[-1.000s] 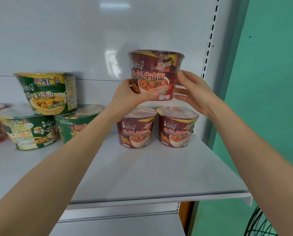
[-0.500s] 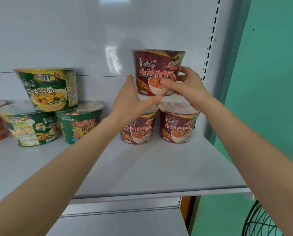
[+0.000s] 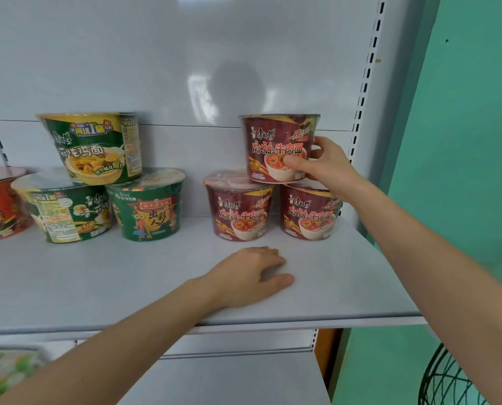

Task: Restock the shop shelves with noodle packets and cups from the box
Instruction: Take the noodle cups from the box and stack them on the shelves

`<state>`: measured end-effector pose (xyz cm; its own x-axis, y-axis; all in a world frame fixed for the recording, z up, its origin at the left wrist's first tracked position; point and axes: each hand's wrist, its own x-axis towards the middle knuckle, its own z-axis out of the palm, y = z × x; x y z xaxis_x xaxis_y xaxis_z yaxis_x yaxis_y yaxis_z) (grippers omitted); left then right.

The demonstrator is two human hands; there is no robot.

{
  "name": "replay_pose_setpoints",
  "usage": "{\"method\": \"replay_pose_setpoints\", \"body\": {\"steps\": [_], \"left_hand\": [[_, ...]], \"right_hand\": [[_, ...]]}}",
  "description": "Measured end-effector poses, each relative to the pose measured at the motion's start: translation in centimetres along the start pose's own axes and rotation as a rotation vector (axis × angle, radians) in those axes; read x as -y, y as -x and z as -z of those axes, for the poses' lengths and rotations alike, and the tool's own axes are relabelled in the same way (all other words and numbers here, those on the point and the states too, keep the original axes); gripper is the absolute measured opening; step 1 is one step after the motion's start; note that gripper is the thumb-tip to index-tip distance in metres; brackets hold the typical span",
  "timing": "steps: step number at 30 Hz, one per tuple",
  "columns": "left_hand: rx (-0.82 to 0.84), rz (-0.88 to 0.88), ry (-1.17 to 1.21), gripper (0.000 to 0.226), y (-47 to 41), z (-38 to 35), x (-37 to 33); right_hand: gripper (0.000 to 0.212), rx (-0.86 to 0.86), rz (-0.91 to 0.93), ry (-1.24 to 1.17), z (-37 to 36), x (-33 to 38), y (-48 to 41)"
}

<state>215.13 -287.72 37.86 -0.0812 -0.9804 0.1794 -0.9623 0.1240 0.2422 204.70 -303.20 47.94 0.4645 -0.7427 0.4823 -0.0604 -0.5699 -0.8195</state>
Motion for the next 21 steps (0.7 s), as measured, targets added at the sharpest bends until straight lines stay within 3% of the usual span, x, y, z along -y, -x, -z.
{"method": "replay_pose_setpoints", "body": {"steps": [8,13,21], "left_hand": [[-0.005,0.017,0.014,0.053,-0.2,-0.5,0.4],[-0.004,0.030,0.013,0.054,-0.3,-0.6,0.5],[-0.022,0.030,0.013,0.051,-0.2,-0.5,0.3]], "right_hand": [[0.062,0.130,-0.074,0.021,0.5,-0.3,-0.5],[0.032,0.262,-0.087,-0.026,1.2,-0.4,-0.6],[0.040,0.290,-0.095,-0.030,1.4,-0.5,-0.9]]}}
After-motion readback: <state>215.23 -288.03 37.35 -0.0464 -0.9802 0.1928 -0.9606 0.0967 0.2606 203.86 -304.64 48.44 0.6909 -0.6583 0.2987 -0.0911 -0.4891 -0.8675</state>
